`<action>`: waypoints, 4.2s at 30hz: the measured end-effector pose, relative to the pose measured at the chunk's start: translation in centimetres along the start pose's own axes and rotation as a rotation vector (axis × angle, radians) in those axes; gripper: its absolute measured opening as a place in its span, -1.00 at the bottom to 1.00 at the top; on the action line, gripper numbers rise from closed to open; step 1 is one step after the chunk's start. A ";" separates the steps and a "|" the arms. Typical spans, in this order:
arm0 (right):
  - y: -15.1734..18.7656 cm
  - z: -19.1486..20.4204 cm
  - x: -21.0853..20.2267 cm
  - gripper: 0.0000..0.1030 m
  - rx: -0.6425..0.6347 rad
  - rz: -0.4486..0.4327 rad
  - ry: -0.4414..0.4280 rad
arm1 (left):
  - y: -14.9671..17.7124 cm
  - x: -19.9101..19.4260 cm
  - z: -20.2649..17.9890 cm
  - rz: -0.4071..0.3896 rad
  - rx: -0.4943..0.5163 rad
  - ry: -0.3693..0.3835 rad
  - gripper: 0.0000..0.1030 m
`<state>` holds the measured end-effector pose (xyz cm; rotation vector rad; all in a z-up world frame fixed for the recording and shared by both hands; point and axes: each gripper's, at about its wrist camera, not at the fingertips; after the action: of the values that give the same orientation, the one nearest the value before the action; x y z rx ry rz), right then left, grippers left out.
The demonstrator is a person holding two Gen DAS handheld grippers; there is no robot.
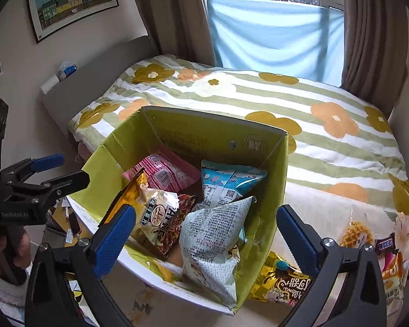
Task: Organize snacks
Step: 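Carry both bags into the yellow box and open both tools, then move the left tool to the blue-white bag on the table, then grasp the blue-white bag with the left tool while the right tool grasps the green chip bag, then carry both bags into the yellow box and open both tools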
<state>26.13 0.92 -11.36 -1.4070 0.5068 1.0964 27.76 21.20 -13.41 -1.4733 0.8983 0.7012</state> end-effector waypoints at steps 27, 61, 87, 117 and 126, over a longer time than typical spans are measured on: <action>8.1 -12.2 -13.7 0.99 0.148 -0.130 0.181 | 3.0 -4.4 -16.7 -0.056 0.140 0.152 0.99; 21.1 -29.0 -9.0 0.99 0.261 0.050 -0.095 | 18.6 10.0 -40.2 0.319 0.177 0.099 0.99; 19.9 -30.4 -2.8 0.98 0.291 -0.032 -0.093 | 19.2 12.7 -39.0 0.296 0.180 0.025 0.40; 18.5 -29.3 -4.3 -0.03 0.198 -0.109 0.014 | 17.8 7.9 -38.5 0.214 0.164 0.041 0.39; 16.8 -28.0 -9.8 -0.05 0.182 -0.188 0.002 | 15.2 1.7 -37.9 0.080 0.142 0.027 0.39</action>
<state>16.41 -31.37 -16.58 -1.2686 0.4539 0.8756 12.72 -16.46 -18.83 -1.3301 1.0120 0.6633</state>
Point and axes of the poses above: each gripper's, at about its wrist camera, not at the fingertips, and x roughly the way its jaws point, z to its left, y to its underside, and after that the axes turned 7 degrees about z, right-handed
